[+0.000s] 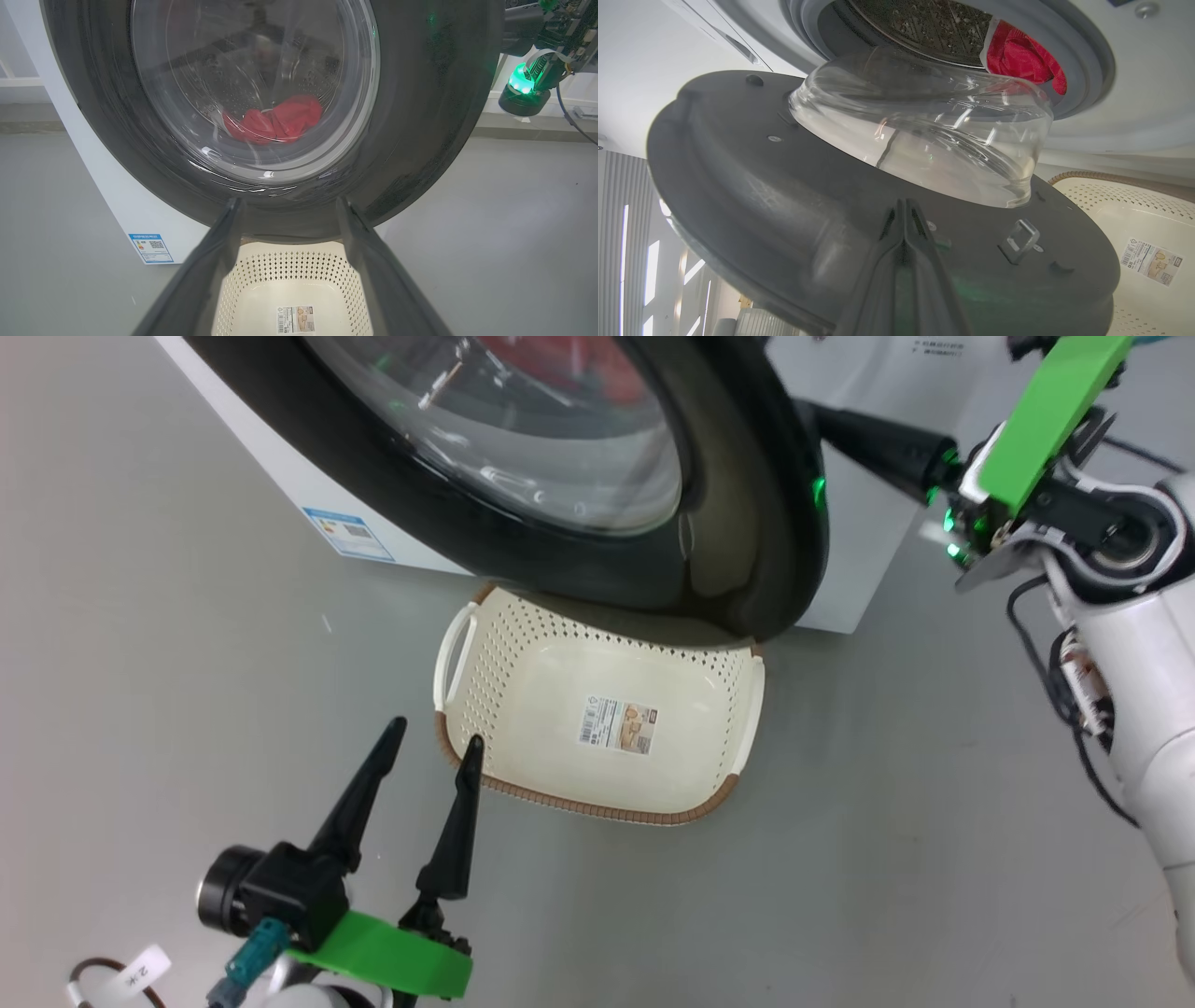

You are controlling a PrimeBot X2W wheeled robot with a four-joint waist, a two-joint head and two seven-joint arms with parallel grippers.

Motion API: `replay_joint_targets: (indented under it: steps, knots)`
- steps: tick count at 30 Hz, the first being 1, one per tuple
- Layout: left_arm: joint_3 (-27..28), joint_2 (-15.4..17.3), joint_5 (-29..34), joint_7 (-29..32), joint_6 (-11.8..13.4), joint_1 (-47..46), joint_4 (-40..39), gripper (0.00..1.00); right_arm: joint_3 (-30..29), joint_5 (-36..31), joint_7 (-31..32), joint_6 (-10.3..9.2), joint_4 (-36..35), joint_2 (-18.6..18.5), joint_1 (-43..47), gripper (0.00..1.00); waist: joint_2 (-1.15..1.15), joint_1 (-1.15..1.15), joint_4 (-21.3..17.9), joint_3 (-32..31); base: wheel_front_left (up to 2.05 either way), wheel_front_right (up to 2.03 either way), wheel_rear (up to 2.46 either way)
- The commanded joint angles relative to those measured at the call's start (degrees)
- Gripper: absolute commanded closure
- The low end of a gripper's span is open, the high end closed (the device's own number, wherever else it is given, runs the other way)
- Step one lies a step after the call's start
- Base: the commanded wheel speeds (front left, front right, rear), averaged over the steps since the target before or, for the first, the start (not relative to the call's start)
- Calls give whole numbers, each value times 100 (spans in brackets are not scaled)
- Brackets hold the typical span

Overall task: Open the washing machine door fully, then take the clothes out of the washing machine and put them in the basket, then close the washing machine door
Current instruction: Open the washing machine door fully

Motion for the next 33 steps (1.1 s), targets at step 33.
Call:
replay_joint_targets:
  steps: [33]
  knots:
    - [360,82,142,-52,0,800,-116,0,800,-338,327,44,-1473,543,1808,100,0,0,778,-957,0,0,0]
